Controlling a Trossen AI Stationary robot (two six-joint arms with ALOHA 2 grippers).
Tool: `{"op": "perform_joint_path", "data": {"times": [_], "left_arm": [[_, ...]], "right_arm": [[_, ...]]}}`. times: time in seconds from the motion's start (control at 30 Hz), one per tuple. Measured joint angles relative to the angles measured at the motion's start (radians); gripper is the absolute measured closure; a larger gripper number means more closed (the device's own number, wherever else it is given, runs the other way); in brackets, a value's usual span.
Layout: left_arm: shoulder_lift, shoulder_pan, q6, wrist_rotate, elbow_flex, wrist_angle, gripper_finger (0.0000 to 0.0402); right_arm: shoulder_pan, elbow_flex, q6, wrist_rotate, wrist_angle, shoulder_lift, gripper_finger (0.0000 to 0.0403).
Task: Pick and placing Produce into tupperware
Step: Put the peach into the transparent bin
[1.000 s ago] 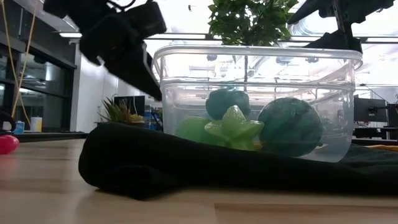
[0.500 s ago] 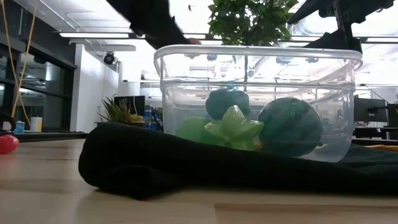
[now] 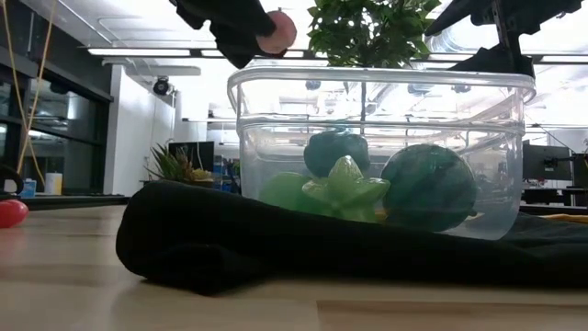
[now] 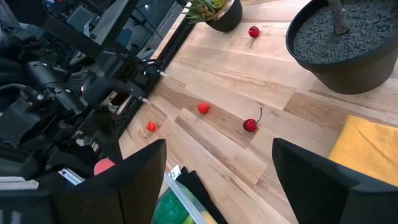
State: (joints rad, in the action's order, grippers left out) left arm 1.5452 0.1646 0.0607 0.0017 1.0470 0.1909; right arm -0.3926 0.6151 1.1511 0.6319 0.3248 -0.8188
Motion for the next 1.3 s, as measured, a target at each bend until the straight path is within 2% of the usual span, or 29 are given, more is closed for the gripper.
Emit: {"op": "perform_joint_path", "data": {"times": [0.13,0.27,0.5,0.7,1.3], "left_arm": [[0.0,-0.001,0.034,-0.001,0.007,0.0,0.0264],[0.001,-0.001,0.041,-0.002,0.069,0.043,0.0264],[0.001,-0.002,0.01,-0.043,0.23,0.253,0.0264],[0.002,-0.002,0.022,-0.047,0.301,0.35,0.0264],[0.178,-0.002,0.02,-0.009,0.436,0.392,0.0264]], "right_arm": [[0.0,0.0,0.0,0.0,0.0,0.0,0.0121],[0.0,0.0,0.003,0.0,0.0,0.0,0.0121],[0.0,0.0,0.002,0.0,0.0,0.0,0.0121],[0.0,0.0,-0.004,0.0,0.0,0.0,0.0121],[0.0,0.0,-0.004,0.013,0.003,0.0,0.0121]]}}
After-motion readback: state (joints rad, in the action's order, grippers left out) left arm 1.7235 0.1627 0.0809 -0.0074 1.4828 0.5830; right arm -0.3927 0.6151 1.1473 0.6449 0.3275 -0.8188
